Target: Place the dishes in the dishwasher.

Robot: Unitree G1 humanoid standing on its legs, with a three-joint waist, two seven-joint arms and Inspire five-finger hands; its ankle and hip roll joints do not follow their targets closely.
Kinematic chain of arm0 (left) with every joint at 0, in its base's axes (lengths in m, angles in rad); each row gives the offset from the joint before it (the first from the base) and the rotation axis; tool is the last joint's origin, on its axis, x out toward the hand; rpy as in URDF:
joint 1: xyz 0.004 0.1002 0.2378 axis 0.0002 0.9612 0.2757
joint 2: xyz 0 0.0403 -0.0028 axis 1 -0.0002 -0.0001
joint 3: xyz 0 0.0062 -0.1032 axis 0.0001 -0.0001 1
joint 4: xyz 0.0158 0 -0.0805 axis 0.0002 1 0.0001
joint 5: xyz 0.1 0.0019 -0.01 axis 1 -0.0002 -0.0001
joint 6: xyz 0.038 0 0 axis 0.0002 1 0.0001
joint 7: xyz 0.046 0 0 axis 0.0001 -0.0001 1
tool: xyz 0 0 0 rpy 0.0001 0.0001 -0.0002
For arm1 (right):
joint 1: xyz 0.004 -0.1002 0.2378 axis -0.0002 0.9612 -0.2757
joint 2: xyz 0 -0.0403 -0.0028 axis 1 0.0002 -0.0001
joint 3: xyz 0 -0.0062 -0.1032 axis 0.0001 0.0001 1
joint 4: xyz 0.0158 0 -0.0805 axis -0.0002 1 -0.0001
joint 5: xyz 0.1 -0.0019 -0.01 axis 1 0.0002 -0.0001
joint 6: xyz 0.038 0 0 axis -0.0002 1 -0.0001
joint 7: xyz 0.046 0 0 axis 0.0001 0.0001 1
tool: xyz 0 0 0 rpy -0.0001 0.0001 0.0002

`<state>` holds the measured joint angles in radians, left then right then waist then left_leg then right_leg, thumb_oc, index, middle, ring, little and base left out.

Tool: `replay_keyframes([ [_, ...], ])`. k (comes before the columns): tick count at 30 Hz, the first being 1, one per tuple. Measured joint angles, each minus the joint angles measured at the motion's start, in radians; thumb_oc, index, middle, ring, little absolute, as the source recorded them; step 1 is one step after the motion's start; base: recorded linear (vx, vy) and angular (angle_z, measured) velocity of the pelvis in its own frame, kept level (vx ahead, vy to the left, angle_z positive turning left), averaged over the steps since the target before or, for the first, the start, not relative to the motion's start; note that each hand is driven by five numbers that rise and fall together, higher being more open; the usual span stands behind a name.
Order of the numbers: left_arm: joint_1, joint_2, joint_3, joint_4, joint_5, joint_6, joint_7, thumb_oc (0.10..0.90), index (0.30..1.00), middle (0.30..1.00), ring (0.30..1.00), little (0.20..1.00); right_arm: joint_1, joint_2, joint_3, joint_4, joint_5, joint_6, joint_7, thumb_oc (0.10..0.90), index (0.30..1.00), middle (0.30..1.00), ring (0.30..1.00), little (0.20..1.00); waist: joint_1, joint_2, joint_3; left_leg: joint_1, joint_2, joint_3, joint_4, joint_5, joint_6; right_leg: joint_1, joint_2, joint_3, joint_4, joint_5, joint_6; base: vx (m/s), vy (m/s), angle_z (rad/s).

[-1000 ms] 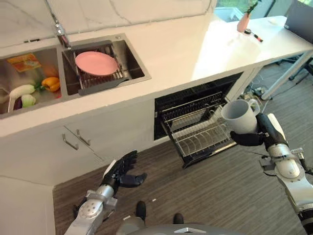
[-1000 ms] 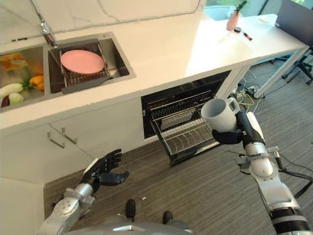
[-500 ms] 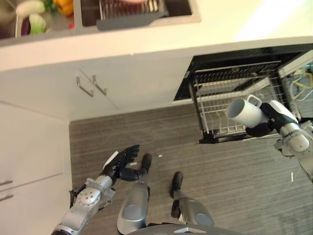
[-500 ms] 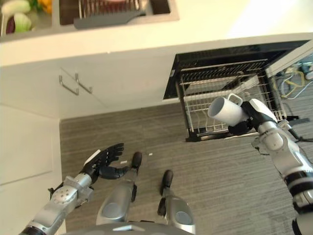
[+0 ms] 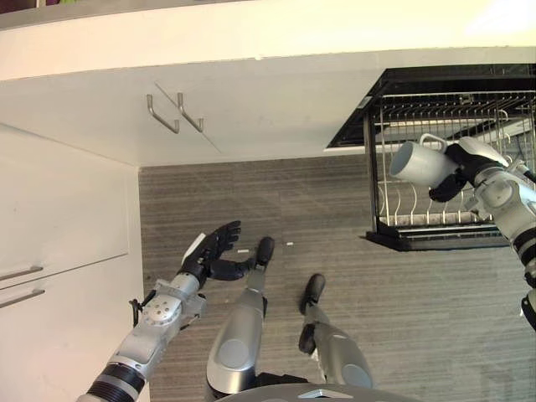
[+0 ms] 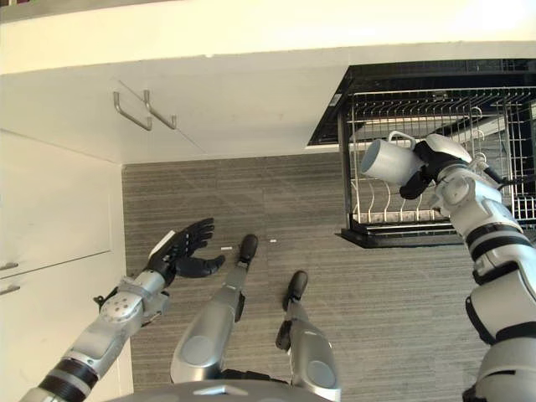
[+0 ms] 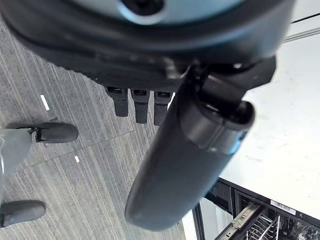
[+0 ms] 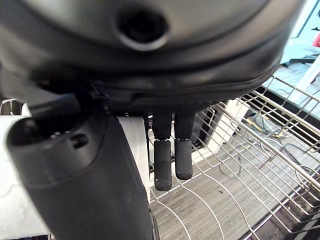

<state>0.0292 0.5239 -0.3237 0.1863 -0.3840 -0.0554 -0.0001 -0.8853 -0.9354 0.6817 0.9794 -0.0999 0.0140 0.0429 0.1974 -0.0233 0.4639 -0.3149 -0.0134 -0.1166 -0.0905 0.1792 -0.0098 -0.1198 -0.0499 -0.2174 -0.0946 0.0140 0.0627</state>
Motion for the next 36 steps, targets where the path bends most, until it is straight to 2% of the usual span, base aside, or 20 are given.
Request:
replay_keyframes([
  [4,-0.029,-0.021,-0.015,0.016,0.000,-0.001,0.009,0.800,0.900,0.900,0.900,0.900,-0.017,0.036,0.011,0.019,-0.019,0.016,0.000,0.400,0.300,0.300,0.300,0.300,-0.005,-0.001,0.001,0.011,0.002,0.000,0.000,0.000,0.000,0.011,0.001,0.002,0.002,0.000,0.000,-0.01,0.006,-0.01],
  [5,-0.034,-0.020,-0.014,0.017,0.000,-0.001,0.015,0.800,0.900,0.900,0.900,0.900,-0.017,0.051,0.016,0.019,-0.019,0.022,0.003,0.499,0.448,0.448,0.448,0.448,-0.012,-0.001,0.001,0.025,0.003,0.001,0.000,0.000,0.000,0.024,0.002,0.002,0.001,0.000,0.000,-0.02,0.026,-0.05],
  [6,-0.038,-0.019,-0.014,0.017,0.000,-0.001,0.016,0.800,0.900,0.900,0.900,0.900,-0.017,0.059,0.012,0.019,-0.018,0.022,0.003,0.800,0.900,0.900,0.900,0.900,-0.016,-0.002,0.001,0.033,0.004,0.003,0.000,0.000,0.000,0.032,0.003,0.003,-0.001,0.000,0.000,-0.01,0.026,-0.07],
  [11,-0.045,-0.017,-0.010,0.030,0.001,-0.009,0.021,0.800,0.900,0.900,0.900,0.900,-0.015,0.078,0.004,0.001,-0.018,0.007,-0.003,0.800,0.900,0.900,0.900,0.900,-0.024,-0.002,0.001,0.053,0.013,0.021,0.000,0.000,-0.001,0.045,0.009,0.023,-0.001,0.005,-0.007,0.01,0.002,-0.11],
  [13,-0.045,-0.022,-0.006,0.086,0.001,-0.012,0.021,0.800,0.900,0.900,0.900,0.900,-0.015,0.079,-0.007,0.001,-0.017,0.006,-0.001,0.800,0.900,0.900,0.900,0.900,-0.038,-0.003,0.001,0.074,0.012,0.019,0.000,0.000,-0.001,0.067,0.009,0.023,-0.001,0.006,-0.007,0.00,0.000,0.00],
  [16,-0.044,-0.093,0.036,0.236,-0.010,-0.019,0.022,0.800,0.900,0.900,0.900,0.900,-0.014,0.075,-0.035,-0.007,-0.018,0.015,-0.002,0.800,0.900,0.900,0.900,0.900,-0.051,-0.005,-0.001,0.087,0.011,0.019,0.000,-0.001,-0.002,0.081,0.008,0.023,-0.002,0.006,-0.007,0.01,0.003,0.00],
  [18,-0.037,-0.131,0.064,0.332,-0.041,0.010,0.030,0.800,0.900,0.900,0.900,0.900,-0.012,0.073,-0.035,-0.042,-0.018,0.025,0.001,0.800,0.900,0.900,0.900,0.900,-0.061,-0.010,-0.004,0.096,0.011,0.019,0.000,-0.001,-0.002,0.088,0.007,0.023,-0.002,0.006,-0.007,0.00,0.000,0.00],
  [19,-0.014,-0.128,0.061,0.338,-0.047,0.029,0.033,0.800,0.900,0.900,0.900,0.900,-0.011,0.071,-0.037,-0.066,-0.018,0.023,0.001,0.800,0.900,0.900,0.900,0.900,-0.069,-0.015,-0.006,0.096,0.012,0.019,0.000,-0.001,-0.002,0.088,0.008,0.024,-0.002,0.006,-0.007,0.04,0.003,-0.02],
  [22,0.008,-0.149,0.070,0.376,-0.065,0.029,0.035,0.800,0.900,0.900,0.900,0.900,0.023,0.068,-0.075,-0.124,-0.018,0.030,0.002,0.800,0.900,0.900,0.900,0.900,-0.073,-0.016,-0.007,0.105,0.013,0.020,0.000,-0.002,-0.004,0.098,0.008,0.025,-0.002,0.006,-0.007,0.05,-0.003,-0.02],
  [24,-0.004,-0.171,0.084,0.505,-0.057,0.027,0.034,0.800,0.900,0.900,0.900,0.900,0.091,0.068,-0.105,-0.226,-0.016,0.022,0.011,0.800,0.900,0.900,0.900,0.900,-0.077,-0.027,-0.013,0.129,0.015,0.028,0.000,-0.010,-0.013,0.116,0.008,0.035,-0.003,0.005,-0.007,0.08,-0.021,-0.10],
  [26,-0.063,-0.196,0.147,0.728,0.000,0.023,0.037,0.800,0.900,0.900,0.900,0.900,0.162,0.068,-0.118,-0.316,-0.016,0.012,0.037,0.800,0.900,0.900,0.900,0.900,-0.090,-0.045,-0.030,0.159,0.018,0.032,0.000,-0.017,-0.019,0.145,0.009,0.038,-0.003,0.004,-0.007,0.12,-0.021,-0.09],
  [27,-0.067,-0.195,0.158,0.755,0.021,0.023,0.049,0.800,0.900,0.900,0.900,0.900,0.180,0.068,-0.125,-0.333,-0.016,0.008,0.037,0.800,0.900,0.900,0.900,0.900,-0.093,-0.052,-0.040,0.158,0.019,0.033,-0.001,-0.021,-0.024,0.144,0.008,0.039,-0.003,0.003,-0.007,0.15,-0.009,-0.07],
  [28,-0.067,-0.182,0.187,0.807,0.077,0.024,0.059,0.800,0.900,0.900,0.900,0.900,0.252,0.068,-0.182,-0.401,-0.015,0.007,0.041,0.800,0.900,0.900,0.900,0.900,-0.096,-0.070,-0.064,0.159,0.022,0.038,0.000,-0.027,-0.031,0.143,0.008,0.045,-0.003,-0.001,-0.012,0.15,0.006,-0.07],
  [29,-0.076,-0.183,0.215,0.856,0.123,0.024,0.061,0.800,0.900,0.900,0.900,0.900,0.335,0.070,-0.270,-0.466,-0.010,0.005,0.044,0.800,0.900,0.900,0.900,0.900,-0.094,-0.075,-0.078,0.161,0.023,0.040,-0.001,-0.030,-0.030,0.144,0.009,0.047,-0.003,-0.002,-0.014,0.07,0.009,-0.05],
  [31,-0.064,-0.186,0.241,0.916,0.228,0.047,0.089,0.800,0.900,0.900,0.900,0.900,0.541,0.071,-0.458,-0.658,0.026,-0.009,0.033,0.800,0.900,0.900,0.900,0.900,-0.100,-0.077,-0.109,0.175,0.018,0.045,-0.001,-0.035,-0.023,0.159,0.004,0.049,-0.004,-0.007,-0.016,0.08,0.021,-0.07],
  [32,-0.042,-0.186,0.240,0.920,0.264,0.055,0.104,0.800,0.900,0.900,0.900,0.900,0.589,0.069,-0.499,-0.706,0.027,-0.016,0.032,0.800,0.900,0.900,0.900,0.900,-0.120,-0.077,-0.131,0.178,0.018,0.052,-0.001,-0.040,-0.022,0.158,0.002,0.054,-0.004,-0.008,-0.015,0.15,0.032,-0.12],
  [33,-0.031,-0.185,0.239,0.919,0.295,0.059,0.106,0.800,0.900,0.900,0.900,0.900,0.652,0.065,-0.556,-0.768,0.027,-0.011,0.030,0.800,0.900,0.900,0.900,0.900,-0.121,-0.072,-0.136,0.186,0.016,0.053,-0.001,-0.042,-0.022,0.166,0.000,0.057,-0.004,-0.009,-0.014,0.10,0.022,-0.06],
  [34,-0.027,-0.187,0.233,0.920,0.341,0.061,0.107,0.800,0.900,0.900,0.900,0.900,0.779,0.113,-0.683,-0.870,0.046,-0.012,0.028,0.800,0.900,0.900,0.900,0.900,-0.124,-0.064,-0.141,0.195,0.015,0.055,-0.001,-0.052,-0.018,0.175,-0.004,0.057,-0.004,-0.014,-0.012,0.09,0.022,0.15],
  [35,0.005,-0.188,0.231,0.912,0.412,0.061,0.119,0.800,0.900,0.900,0.900,0.900,0.938,0.323,-0.937,-1.038,0.151,-0.050,0.015,0.800,0.900,0.900,0.900,0.900,-0.127,-0.058,-0.166,0.203,0.009,0.053,-0.001,-0.045,-0.008,0.190,-0.006,0.046,-0.004,-0.021,-0.016,0.04,0.010,0.08],
  [36,0.037,-0.197,0.231,0.904,0.441,0.057,0.128,0.800,0.900,0.900,0.900,0.900,0.981,0.428,-0.976,-1.107,0.222,-0.083,-0.024,0.800,0.900,0.900,0.900,0.900,-0.147,-0.052,-0.191,0.209,0.008,0.065,-0.001,-0.056,-0.011,0.192,-0.006,0.056,-0.004,-0.026,-0.012,0.07,0.007,-0.19],
])
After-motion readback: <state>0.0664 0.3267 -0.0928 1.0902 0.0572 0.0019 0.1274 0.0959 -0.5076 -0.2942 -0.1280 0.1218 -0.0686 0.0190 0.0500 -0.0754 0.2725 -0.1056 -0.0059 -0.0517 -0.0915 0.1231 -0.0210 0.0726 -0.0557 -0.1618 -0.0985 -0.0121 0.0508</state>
